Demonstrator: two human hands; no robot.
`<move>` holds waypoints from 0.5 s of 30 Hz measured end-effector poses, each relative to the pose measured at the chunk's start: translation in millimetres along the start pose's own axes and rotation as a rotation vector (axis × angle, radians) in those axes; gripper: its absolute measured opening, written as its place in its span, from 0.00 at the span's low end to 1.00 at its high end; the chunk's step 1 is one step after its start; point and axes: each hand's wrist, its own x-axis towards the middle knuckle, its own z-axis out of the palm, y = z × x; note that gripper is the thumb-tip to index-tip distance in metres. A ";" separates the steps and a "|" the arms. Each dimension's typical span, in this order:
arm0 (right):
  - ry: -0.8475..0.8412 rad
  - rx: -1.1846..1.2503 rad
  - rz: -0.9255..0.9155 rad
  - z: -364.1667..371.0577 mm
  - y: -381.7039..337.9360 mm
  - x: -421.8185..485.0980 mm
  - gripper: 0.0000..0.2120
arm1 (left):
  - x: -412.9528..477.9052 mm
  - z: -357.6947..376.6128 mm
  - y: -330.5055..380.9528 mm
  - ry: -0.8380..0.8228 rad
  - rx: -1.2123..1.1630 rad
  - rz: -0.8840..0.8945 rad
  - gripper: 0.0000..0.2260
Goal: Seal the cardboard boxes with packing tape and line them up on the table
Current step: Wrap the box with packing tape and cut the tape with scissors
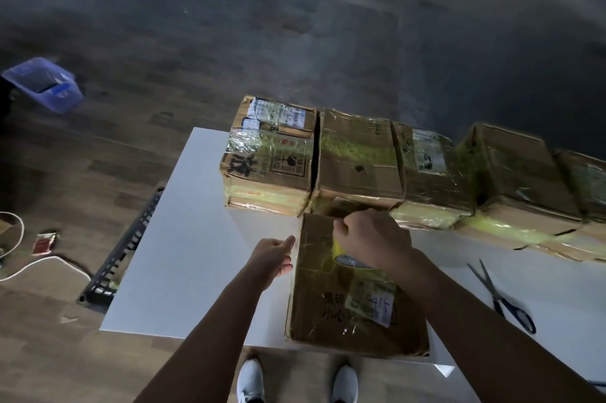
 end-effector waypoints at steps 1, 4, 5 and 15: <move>-0.001 0.002 0.004 0.7 -0.1 0.4 0.24 | 0.5 2.7 -2.5 -0.026 -0.015 -0.011 0.18; -0.002 0.006 0.011 2.1 -0.5 1.1 0.24 | -1.2 9.7 -9.5 -0.067 -0.088 -0.028 0.18; -0.002 0.008 0.012 2.4 -0.1 1.3 0.24 | -1.2 11.4 -11.9 -0.066 -0.093 -0.021 0.18; 0.037 0.026 0.044 5.3 3.6 -0.1 0.24 | -0.8 28.2 -2.7 0.276 0.081 0.171 0.12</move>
